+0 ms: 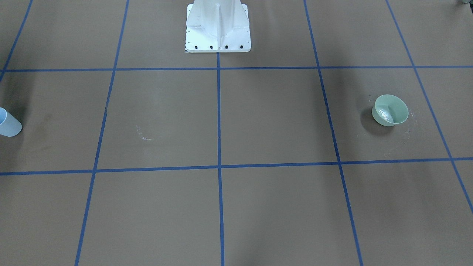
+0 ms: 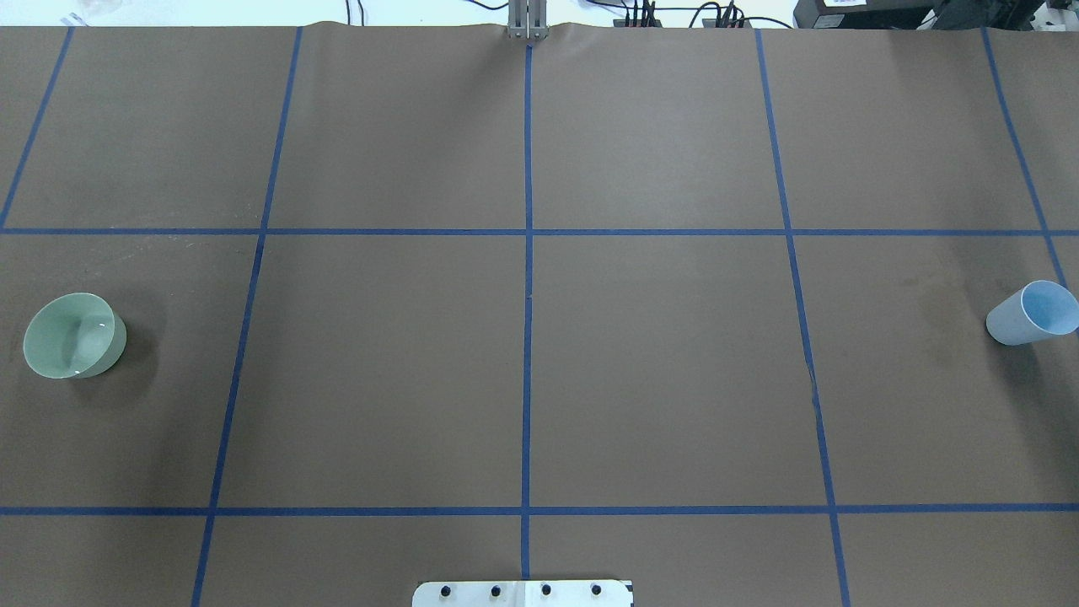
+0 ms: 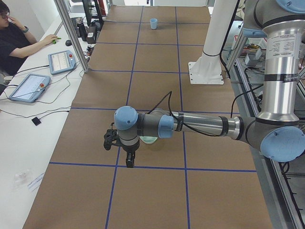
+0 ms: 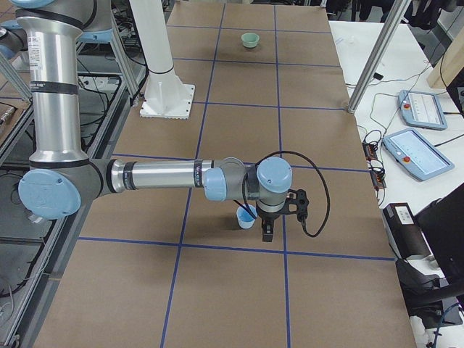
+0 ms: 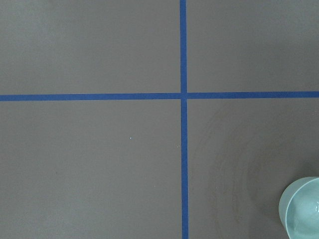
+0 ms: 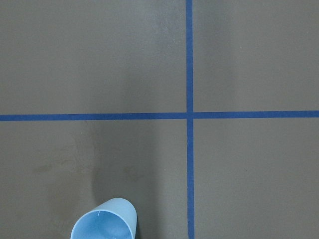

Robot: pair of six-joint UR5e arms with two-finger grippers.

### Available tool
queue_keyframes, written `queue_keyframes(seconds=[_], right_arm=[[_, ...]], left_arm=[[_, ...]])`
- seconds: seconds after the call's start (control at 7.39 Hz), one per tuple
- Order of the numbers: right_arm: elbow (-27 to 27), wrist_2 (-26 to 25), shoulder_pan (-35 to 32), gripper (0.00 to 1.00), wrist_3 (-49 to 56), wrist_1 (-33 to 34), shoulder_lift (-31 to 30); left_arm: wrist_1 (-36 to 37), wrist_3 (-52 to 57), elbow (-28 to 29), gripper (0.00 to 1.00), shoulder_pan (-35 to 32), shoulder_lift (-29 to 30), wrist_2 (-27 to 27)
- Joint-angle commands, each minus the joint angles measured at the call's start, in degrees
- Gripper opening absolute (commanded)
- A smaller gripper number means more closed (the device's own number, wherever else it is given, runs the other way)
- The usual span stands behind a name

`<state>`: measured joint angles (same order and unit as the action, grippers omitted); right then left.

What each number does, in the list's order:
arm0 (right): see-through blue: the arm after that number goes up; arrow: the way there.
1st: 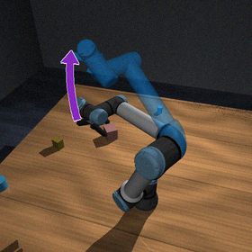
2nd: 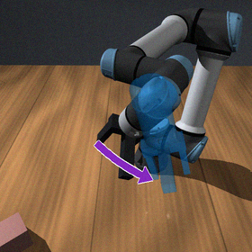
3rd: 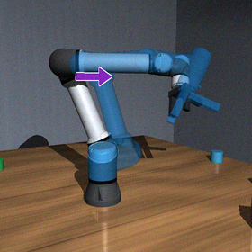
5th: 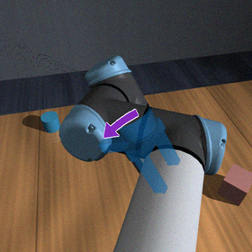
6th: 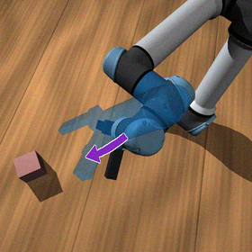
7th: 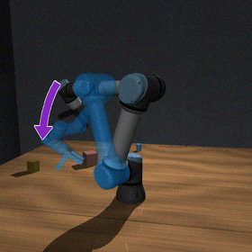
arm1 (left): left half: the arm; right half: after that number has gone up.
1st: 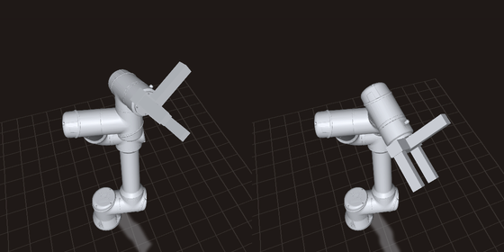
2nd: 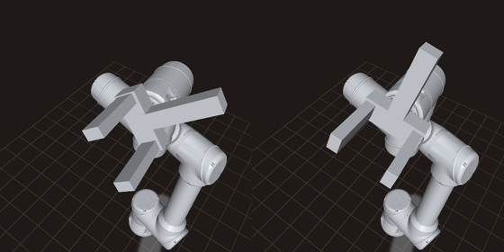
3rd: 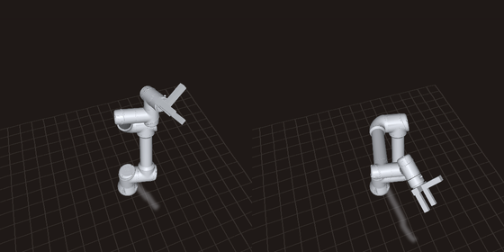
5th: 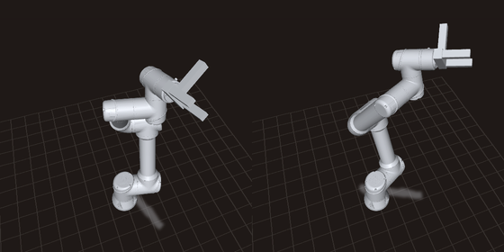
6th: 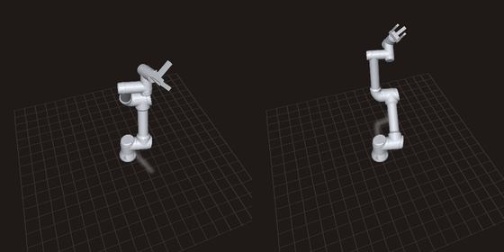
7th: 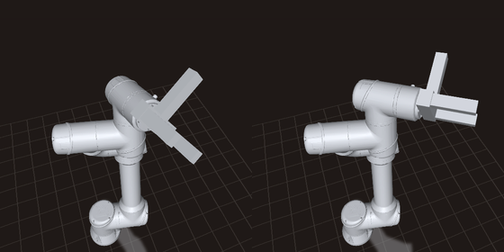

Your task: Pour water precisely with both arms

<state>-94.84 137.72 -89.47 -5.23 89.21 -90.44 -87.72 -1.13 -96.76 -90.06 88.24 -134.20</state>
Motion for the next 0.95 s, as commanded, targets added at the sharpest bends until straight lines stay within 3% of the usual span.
queue_keyframes(seconds=[0.0, 0.54, 0.81], right_arm=[[-0.17, 0.00, 0.00, 1.00, -0.04, 0.00, 0.09], [-0.52, 0.00, 0.00, 1.00, -0.05, 0.00, 0.09], [-0.61, 0.00, 0.00, 1.00, -0.05, -0.09, 0.18]], left_arm=[[0.00, -0.01, -0.09, 1.00, 0.06, 0.09, 0.07], [-0.09, -0.27, -0.18, 1.00, -0.02, 0.17, 0.43], [-0.09, -0.54, -4.73, 1.00, 0.50, -0.44, -0.01]])
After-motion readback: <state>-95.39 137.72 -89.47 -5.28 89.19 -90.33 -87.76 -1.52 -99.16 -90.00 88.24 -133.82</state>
